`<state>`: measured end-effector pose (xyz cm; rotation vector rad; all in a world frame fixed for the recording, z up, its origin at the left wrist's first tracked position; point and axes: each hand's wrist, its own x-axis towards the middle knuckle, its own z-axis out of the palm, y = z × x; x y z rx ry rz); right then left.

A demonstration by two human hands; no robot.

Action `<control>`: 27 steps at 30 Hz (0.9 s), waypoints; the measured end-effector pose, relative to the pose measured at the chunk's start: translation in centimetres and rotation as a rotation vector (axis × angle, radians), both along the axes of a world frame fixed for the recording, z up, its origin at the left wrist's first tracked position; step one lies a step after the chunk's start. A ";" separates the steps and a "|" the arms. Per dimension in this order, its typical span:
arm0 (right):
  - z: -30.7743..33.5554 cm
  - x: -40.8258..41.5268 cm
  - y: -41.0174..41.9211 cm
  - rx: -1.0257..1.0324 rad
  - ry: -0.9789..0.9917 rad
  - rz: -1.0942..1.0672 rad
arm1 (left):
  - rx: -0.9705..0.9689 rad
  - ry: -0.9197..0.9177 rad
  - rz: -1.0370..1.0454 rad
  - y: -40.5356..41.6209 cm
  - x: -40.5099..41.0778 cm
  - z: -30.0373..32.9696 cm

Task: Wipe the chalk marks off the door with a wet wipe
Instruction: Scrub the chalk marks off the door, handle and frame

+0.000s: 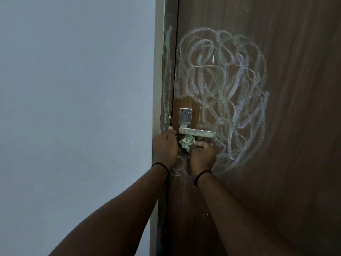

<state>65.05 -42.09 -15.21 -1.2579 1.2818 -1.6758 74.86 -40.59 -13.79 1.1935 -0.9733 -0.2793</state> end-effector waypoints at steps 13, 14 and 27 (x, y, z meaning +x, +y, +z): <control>4.4 0.7 3.2 0.196 -0.936 0.541 | 0.019 0.024 0.046 2.6 -0.2 1.9; 4.2 0.1 3.2 0.167 -0.970 0.548 | 0.019 0.027 0.046 2.7 -0.3 2.0; 4.2 -4.8 2.7 0.126 -0.871 0.381 | 0.003 0.029 -0.004 3.9 -2.1 2.8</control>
